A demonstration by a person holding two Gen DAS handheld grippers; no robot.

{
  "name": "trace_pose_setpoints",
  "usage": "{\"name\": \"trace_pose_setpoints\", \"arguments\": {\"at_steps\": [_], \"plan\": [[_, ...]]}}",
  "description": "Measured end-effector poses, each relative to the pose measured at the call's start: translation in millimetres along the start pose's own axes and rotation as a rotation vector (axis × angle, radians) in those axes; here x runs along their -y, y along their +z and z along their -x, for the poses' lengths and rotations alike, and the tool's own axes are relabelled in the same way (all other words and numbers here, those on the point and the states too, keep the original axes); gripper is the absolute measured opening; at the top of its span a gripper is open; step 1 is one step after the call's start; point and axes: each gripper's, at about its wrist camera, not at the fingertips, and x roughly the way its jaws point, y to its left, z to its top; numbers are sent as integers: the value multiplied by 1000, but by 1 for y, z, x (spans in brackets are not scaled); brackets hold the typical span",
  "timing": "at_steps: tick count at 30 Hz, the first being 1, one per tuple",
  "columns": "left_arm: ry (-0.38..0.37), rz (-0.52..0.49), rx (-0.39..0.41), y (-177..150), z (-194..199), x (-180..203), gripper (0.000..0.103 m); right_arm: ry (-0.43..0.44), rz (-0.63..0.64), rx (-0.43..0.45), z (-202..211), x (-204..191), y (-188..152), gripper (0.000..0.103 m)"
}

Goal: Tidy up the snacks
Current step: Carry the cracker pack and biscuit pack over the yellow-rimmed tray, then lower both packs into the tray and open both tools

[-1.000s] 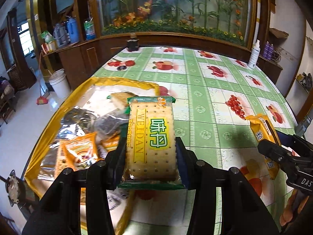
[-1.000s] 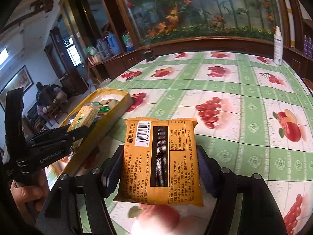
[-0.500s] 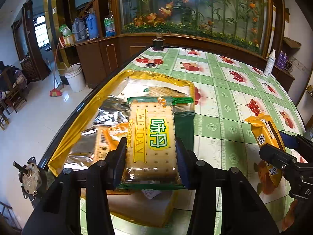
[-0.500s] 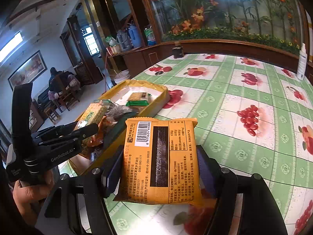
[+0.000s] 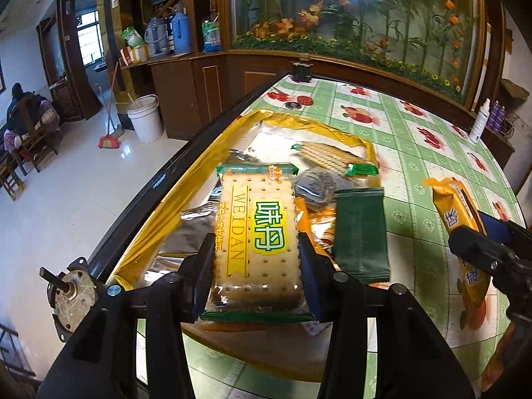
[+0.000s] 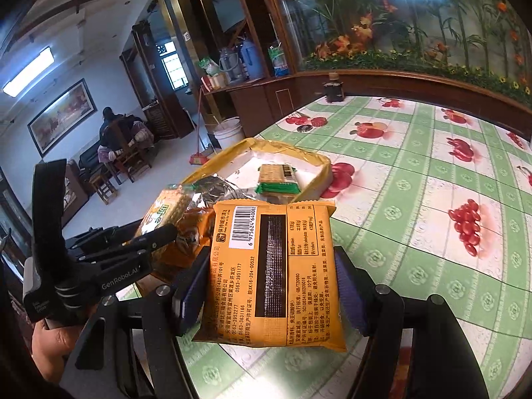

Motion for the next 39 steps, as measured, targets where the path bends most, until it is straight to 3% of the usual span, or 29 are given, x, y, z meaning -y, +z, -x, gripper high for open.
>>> {"name": "trace_pose_setpoints", "arguments": {"at_steps": [20, 39], "plan": [[68, 29, -42, 15, -24, -29, 45, 67, 59, -41, -75, -37, 48, 71], [75, 17, -78, 31, -50, -33, 45, 35, 62, -88, -125, -31, 68, 71]]}}
